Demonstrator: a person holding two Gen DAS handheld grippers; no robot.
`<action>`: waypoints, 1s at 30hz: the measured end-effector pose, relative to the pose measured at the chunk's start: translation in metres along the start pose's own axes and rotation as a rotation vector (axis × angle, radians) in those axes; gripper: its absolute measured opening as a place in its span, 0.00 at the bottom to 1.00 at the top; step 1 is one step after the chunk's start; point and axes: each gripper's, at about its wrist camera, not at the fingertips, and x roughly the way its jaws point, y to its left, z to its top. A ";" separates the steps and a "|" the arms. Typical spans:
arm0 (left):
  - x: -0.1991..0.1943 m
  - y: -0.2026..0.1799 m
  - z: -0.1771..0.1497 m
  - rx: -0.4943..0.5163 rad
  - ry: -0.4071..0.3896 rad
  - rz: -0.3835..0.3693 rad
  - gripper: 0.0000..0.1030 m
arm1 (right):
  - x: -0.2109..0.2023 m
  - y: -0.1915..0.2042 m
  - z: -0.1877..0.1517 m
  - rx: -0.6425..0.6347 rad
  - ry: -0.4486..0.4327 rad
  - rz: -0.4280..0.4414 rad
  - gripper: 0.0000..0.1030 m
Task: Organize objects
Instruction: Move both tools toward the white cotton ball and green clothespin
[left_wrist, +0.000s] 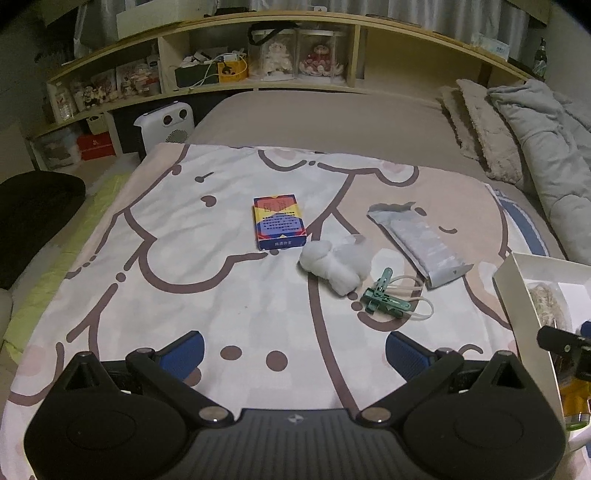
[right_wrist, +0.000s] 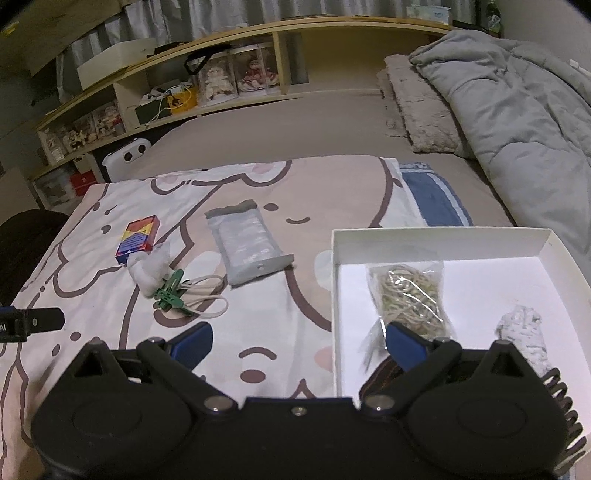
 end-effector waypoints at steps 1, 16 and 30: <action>0.000 0.000 0.000 -0.001 0.000 -0.004 1.00 | 0.001 0.001 0.000 -0.005 0.000 0.000 0.98; 0.015 0.012 -0.001 -0.059 0.006 -0.062 1.00 | 0.013 0.023 -0.004 -0.044 -0.039 0.023 1.00; 0.029 0.010 -0.004 -0.009 -0.034 -0.093 0.81 | 0.047 0.054 -0.030 -0.100 -0.106 0.048 1.00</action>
